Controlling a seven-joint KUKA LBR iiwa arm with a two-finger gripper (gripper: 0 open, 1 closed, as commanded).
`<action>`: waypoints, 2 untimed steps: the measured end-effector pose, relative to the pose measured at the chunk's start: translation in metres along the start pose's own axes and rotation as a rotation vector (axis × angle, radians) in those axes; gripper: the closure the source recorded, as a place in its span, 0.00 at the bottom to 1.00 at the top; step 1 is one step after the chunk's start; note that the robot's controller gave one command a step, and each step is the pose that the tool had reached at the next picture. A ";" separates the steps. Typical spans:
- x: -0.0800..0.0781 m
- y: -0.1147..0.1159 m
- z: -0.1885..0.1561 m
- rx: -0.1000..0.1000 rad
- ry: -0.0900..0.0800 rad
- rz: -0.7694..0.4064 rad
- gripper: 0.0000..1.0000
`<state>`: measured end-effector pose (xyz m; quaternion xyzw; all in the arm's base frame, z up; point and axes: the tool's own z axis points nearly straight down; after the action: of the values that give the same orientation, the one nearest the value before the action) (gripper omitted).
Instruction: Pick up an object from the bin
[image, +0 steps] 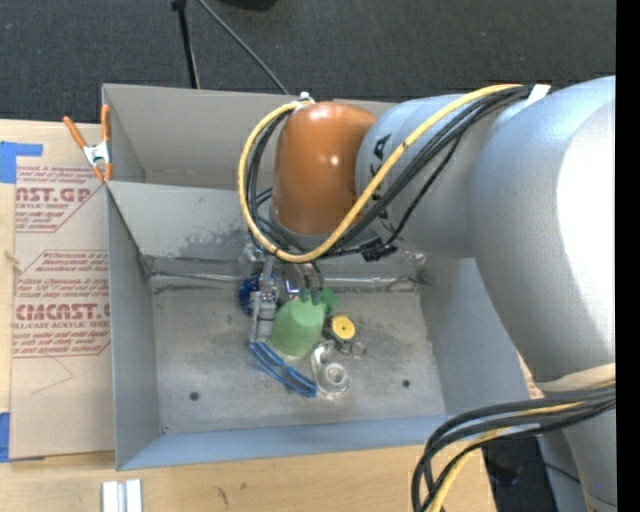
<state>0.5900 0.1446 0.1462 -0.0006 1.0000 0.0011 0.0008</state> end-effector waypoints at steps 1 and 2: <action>0.037 -0.049 0.072 -0.002 -0.019 -0.184 0.00; 0.036 -0.049 0.070 -0.001 -0.018 -0.184 1.00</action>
Offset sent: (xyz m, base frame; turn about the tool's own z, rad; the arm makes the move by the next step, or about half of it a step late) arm -0.0420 -0.0511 -0.0762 -0.1846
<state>0.5540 0.0952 0.0761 -0.0922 0.9957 0.0015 0.0101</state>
